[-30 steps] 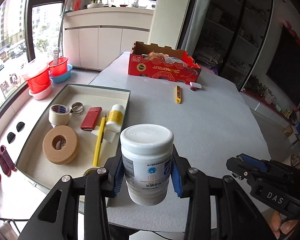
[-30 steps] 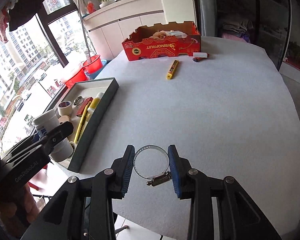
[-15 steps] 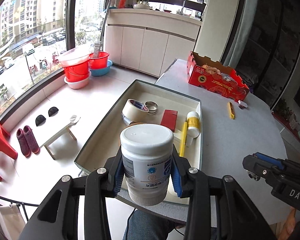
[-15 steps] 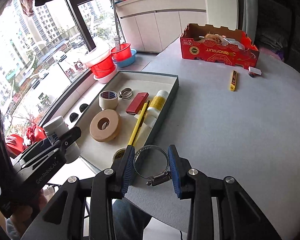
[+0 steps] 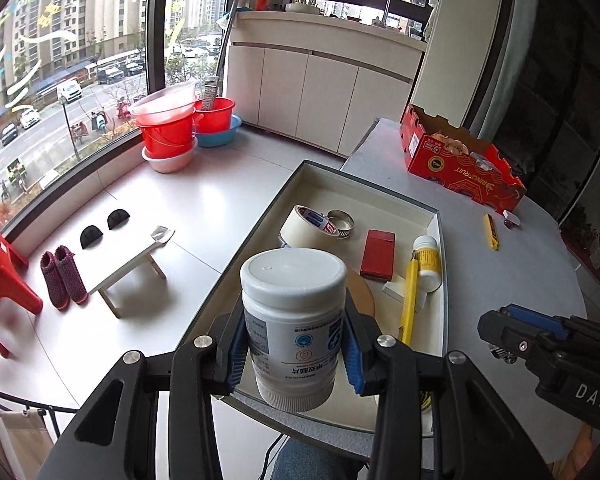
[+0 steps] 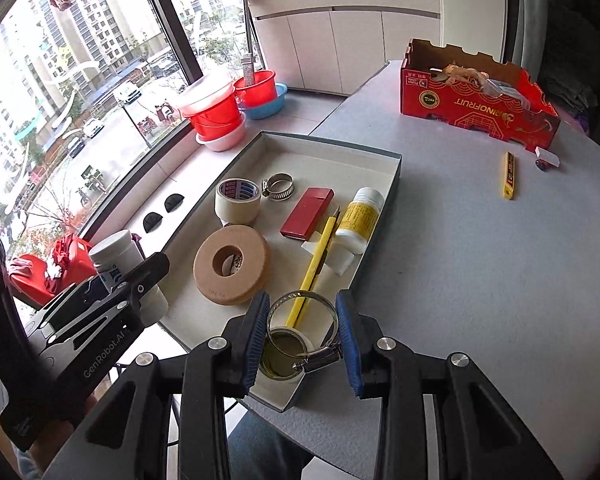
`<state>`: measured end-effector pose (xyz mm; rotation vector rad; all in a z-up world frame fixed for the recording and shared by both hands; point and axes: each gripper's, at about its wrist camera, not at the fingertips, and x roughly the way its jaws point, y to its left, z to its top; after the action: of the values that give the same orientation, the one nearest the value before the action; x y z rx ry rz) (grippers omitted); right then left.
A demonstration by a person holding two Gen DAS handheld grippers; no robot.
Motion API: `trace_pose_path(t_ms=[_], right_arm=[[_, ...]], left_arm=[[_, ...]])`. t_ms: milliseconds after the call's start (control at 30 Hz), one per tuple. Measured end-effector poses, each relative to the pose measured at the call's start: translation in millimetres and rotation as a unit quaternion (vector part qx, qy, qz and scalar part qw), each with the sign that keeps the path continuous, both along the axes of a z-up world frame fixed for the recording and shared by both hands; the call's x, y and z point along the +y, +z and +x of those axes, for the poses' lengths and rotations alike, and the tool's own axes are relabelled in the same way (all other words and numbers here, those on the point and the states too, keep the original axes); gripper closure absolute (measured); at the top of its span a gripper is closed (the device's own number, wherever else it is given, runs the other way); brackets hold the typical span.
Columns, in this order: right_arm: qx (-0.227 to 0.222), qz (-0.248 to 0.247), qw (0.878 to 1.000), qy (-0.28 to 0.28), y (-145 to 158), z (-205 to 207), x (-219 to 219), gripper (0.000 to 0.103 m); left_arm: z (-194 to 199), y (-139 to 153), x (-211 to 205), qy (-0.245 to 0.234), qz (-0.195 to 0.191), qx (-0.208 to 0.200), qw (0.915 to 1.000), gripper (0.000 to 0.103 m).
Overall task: Organize rigid objects
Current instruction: 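Carry the white bottle and hose clamp over the tray with both tools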
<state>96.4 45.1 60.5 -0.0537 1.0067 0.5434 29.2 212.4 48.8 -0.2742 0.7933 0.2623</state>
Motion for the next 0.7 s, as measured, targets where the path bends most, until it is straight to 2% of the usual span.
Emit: trace_pose_path(t_ms=[367, 700], right_arm=[[0.016, -0.002, 1.0, 0.001, -12.5, 27.1, 14.3, 0.067], [0.022, -0.006, 1.0, 0.003, -21.2, 43.8, 23.3, 0.067]], left_arm=[[30.7, -4.7, -5.7, -0.012, 0.025, 0.009, 0.9996, 0.06], [45.8, -12.2, 0.2, -0.006, 0.03, 0.021, 0.9993, 0.06]])
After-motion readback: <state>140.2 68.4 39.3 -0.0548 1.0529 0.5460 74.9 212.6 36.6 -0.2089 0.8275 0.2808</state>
